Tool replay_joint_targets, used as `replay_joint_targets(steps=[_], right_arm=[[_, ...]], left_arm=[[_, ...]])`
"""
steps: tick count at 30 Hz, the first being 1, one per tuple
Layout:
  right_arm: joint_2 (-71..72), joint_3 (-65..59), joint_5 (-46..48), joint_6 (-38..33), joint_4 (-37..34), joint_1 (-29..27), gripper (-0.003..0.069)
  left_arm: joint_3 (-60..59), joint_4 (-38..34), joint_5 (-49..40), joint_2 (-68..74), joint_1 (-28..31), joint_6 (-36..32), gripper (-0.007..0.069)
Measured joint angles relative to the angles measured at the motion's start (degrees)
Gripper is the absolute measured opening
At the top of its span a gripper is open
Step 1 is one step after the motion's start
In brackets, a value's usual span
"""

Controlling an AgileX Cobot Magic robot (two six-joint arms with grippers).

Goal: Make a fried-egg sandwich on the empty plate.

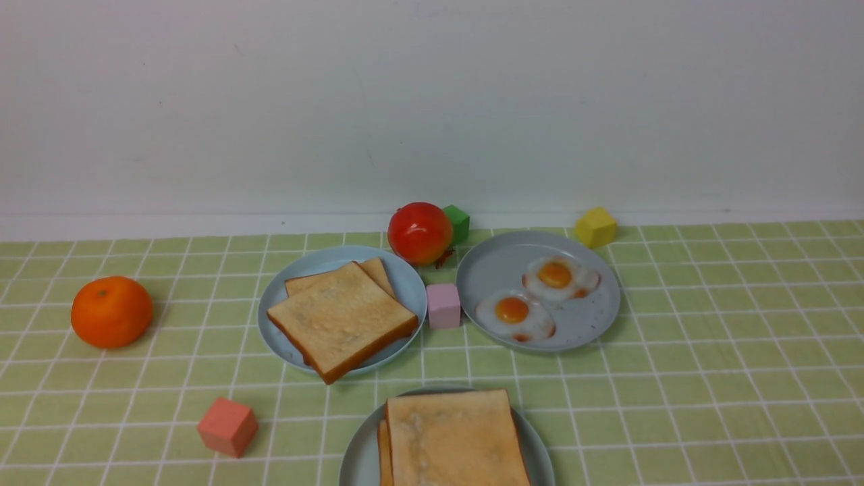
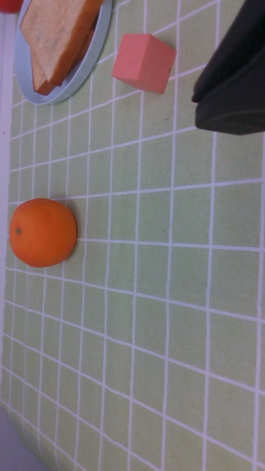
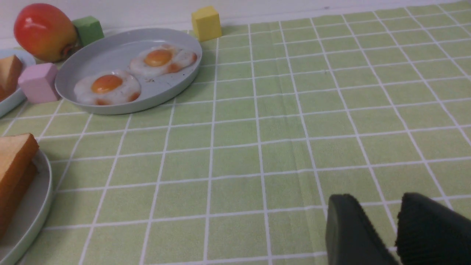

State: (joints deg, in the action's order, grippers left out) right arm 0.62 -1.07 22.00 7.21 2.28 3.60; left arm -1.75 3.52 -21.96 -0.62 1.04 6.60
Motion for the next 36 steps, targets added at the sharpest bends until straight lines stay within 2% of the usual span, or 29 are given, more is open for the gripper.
replay_joint_targets(steps=[36], right_arm=[[0.00,0.00,0.00,0.00,0.07,0.00,0.0237]], left_arm=[[0.00,0.00,0.05,0.00,0.00,0.00,0.0067]])
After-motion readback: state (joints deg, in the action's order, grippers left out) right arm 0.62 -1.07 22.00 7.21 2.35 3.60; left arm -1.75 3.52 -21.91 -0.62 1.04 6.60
